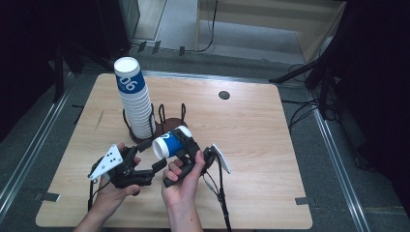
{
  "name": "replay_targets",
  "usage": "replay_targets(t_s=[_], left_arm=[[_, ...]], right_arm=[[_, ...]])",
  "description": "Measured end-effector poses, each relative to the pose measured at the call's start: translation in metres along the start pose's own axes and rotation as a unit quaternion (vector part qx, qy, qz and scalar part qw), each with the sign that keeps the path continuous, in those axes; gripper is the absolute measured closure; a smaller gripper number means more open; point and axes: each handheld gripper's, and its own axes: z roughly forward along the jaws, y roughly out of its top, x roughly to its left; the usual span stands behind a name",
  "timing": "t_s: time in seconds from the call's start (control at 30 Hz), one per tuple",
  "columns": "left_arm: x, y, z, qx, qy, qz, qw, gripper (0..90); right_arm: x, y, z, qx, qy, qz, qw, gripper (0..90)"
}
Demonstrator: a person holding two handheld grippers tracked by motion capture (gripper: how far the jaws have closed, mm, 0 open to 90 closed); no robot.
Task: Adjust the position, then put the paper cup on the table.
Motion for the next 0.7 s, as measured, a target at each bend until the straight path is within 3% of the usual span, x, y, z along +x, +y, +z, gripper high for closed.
replay_targets(t_s=[0.13,0.23,0.27,0.4,0.43,0.47,0.5,0.53,0.57,0.7], left_arm=[[0.003,0.001,-0.005,0.001,-0.004,-0.006,1.0,0.0],[0.003,0.003,-0.009,0.006,0.025,-0.002,0.9997,0.0],[0.004,0.003,-0.01,0.007,0.033,-0.003,0.9994,0.0],[0.01,0.003,-0.016,0.015,0.053,-0.013,0.9984,0.0],[0.012,0.003,-0.018,0.016,0.056,-0.014,0.9982,0.0],[0.014,0.002,-0.019,0.017,0.061,-0.018,0.9979,0.0],[0.016,0.002,-0.021,0.018,0.065,-0.018,0.9976,0.0],[0.018,0.002,-0.023,0.021,0.07,-0.019,0.9971,0.0],[0.02,0.002,-0.024,0.023,0.075,-0.019,0.9967,0.0],[0.027,0.0,-0.03,0.029,0.097,-0.017,0.9947,0.0]], right_arm=[[0.003,0.004,-0.004,-0.017,0.01,-0.024,0.9995,20.2],[0.008,0.007,-0.009,-0.037,0.009,-0.056,0.9977,20.4],[0.008,0.007,-0.009,-0.037,0.009,-0.056,0.9977,20.4],[0.014,0.011,-0.013,-0.051,0.006,-0.093,0.9944,20.4],[0.017,0.012,-0.016,-0.06,0.004,-0.118,0.9912,20.4],[0.017,0.012,-0.016,-0.06,0.004,-0.118,0.9912,20.4],[0.019,0.013,-0.017,-0.065,0.003,-0.131,0.9892,20.4],[0.023,0.014,-0.02,-0.074,-0.007,-0.16,0.9843,20.4],[0.023,0.014,-0.02,-0.074,-0.007,-0.16,0.9843,20.4],[0.031,0.015,-0.024,-0.096,-0.02,-0.222,0.9703,20.2]])
